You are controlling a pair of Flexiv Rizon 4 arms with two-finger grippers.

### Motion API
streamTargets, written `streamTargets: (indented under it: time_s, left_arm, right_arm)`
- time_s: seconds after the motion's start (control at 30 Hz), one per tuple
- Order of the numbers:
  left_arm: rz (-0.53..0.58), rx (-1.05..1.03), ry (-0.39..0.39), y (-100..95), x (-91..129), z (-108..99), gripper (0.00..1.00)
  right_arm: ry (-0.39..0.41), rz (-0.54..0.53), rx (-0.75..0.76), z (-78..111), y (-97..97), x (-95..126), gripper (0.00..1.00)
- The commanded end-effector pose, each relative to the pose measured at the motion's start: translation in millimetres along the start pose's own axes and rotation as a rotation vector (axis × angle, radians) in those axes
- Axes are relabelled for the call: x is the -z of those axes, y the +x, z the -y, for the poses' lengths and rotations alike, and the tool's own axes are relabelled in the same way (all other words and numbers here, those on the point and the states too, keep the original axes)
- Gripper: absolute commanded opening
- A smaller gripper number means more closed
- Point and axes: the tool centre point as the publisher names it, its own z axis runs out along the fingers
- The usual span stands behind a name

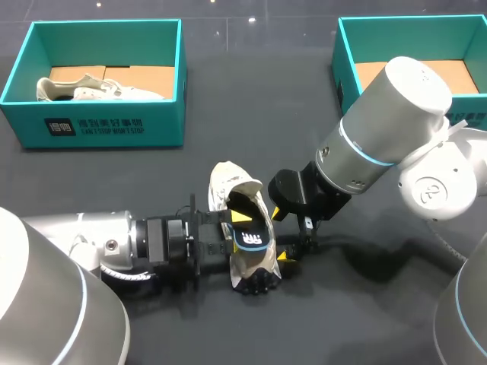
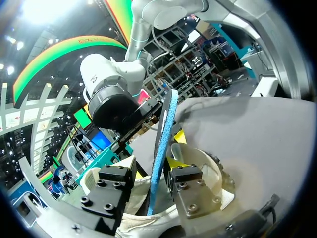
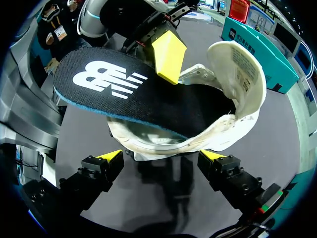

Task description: Take the shoe out of the shoebox, open the shoe tongue, remove and reinsert the insole, then place the shoe into the shoebox

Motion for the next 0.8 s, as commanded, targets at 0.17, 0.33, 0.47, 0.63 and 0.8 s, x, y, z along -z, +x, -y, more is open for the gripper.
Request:
streamTargets:
  time_s: [0.17, 0.33, 0.47, 0.63, 0.8]
  left_arm:
    - [-0.024, -0.016, -0.022, 2.0, -6, 14, 0.36]
    - [-0.034, -0.013, -0.038, 4.5, -13, 8, 0.00]
    - [-0.035, -0.024, -0.052, 5.0, -13, 3, 0.00]
    - [-0.028, -0.032, -0.071, 6.1, -13, -10, 0.00]
    - [-0.028, -0.042, -0.098, 8.4, -13, -23, 0.00]
  right_arm:
    - [0.002, 0.003, -0.001, -0.4, 1.4, -1, 1.00]
    - [0.002, 0.003, -0.001, -0.4, 1.4, -1, 1.00]
    - [0.002, 0.003, -0.001, -0.4, 1.4, -1, 1.00]
    - [0.002, 0.003, -0.001, -0.4, 1.4, -1, 1.00]
    - [0.002, 0.003, -0.001, -0.4, 1.4, -1, 1.00]
